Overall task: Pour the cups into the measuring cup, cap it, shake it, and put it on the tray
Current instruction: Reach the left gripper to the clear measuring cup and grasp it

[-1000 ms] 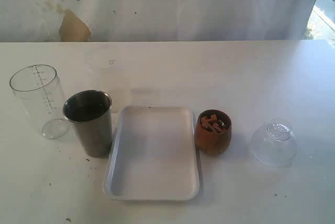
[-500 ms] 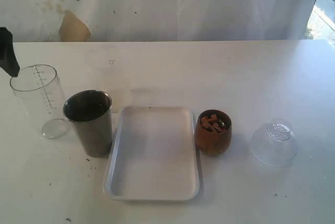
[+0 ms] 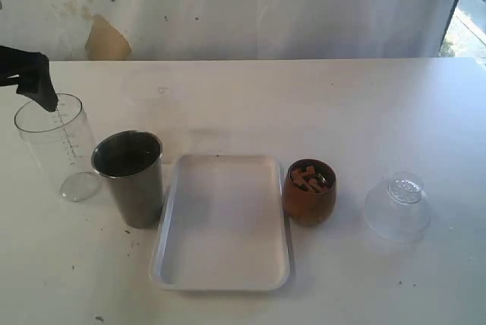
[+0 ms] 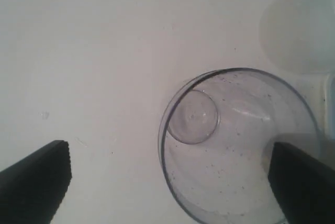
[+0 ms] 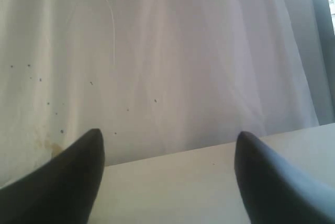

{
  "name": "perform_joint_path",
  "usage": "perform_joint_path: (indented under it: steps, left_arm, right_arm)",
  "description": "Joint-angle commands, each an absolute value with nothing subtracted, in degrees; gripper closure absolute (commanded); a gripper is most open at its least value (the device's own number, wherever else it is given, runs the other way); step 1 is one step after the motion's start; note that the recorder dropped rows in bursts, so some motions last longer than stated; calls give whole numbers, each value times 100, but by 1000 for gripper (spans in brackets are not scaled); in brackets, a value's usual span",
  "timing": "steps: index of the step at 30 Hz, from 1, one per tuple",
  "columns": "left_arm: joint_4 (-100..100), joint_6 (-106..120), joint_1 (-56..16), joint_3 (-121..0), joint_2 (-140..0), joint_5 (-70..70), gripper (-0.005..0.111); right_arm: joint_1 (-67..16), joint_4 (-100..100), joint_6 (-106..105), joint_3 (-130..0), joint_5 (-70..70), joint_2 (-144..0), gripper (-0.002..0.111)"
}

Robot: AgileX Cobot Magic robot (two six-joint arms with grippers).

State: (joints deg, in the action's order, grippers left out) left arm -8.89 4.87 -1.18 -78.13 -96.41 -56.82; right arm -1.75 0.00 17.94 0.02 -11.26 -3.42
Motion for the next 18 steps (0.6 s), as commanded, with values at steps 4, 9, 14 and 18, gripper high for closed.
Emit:
perform_joint_path:
  steps: [4, 9, 14, 18]
  left_arm:
    - [-868, 638, -131, -7825, -9959, -5529, 10]
    - [-744, 652, -131, -7697, -9959, -5224, 20]
    - [-744, 652, -131, -7637, -9977, -5084, 50]
    - [-891, 652, -131, -7637, -10103, -5168, 65]
  right_arm:
    - [-168, -70, 1796, 0, -1180, -382, 43]
    - [-168, -70, 1796, 0, -1180, -382, 43]
    - [-168, -70, 1796, 0, -1180, -382, 43]
    - [-168, -70, 1796, 0, -1180, -382, 43]
